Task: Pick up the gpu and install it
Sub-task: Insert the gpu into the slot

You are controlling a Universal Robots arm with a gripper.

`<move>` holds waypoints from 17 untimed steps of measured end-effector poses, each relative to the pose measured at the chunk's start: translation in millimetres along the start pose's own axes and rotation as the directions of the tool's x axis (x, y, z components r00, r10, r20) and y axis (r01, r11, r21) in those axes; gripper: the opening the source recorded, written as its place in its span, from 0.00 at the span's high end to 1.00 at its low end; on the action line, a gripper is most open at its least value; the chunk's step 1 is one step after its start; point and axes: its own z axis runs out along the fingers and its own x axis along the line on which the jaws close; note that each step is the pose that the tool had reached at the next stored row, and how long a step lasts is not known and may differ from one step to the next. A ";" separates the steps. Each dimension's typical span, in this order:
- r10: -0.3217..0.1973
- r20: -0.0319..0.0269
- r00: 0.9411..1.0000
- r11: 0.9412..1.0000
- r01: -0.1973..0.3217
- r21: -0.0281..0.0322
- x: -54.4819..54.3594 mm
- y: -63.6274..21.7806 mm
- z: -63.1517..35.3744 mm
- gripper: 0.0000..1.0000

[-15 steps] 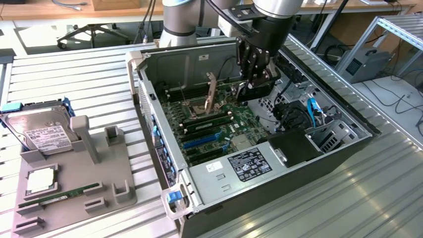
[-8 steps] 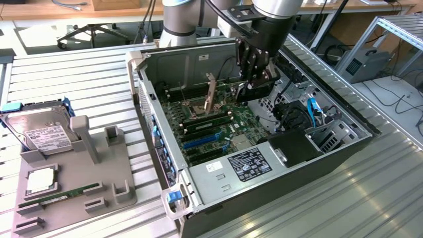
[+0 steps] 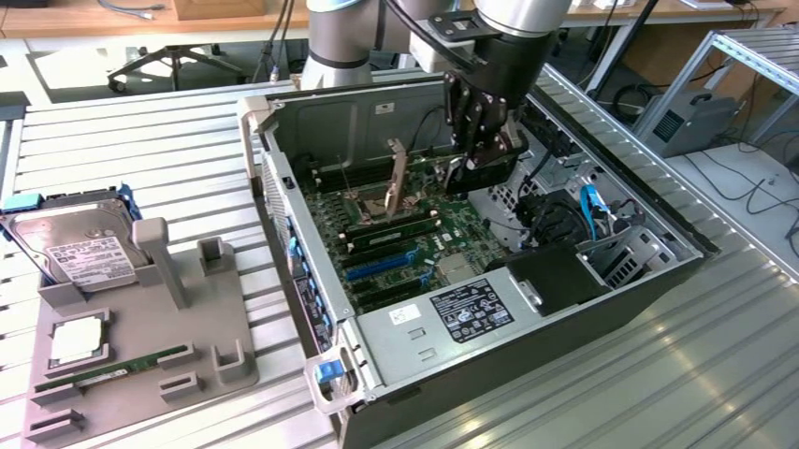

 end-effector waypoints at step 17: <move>0.000 0.000 1.000 1.000 0.000 0.000 1.5 3.8 1.3 0.73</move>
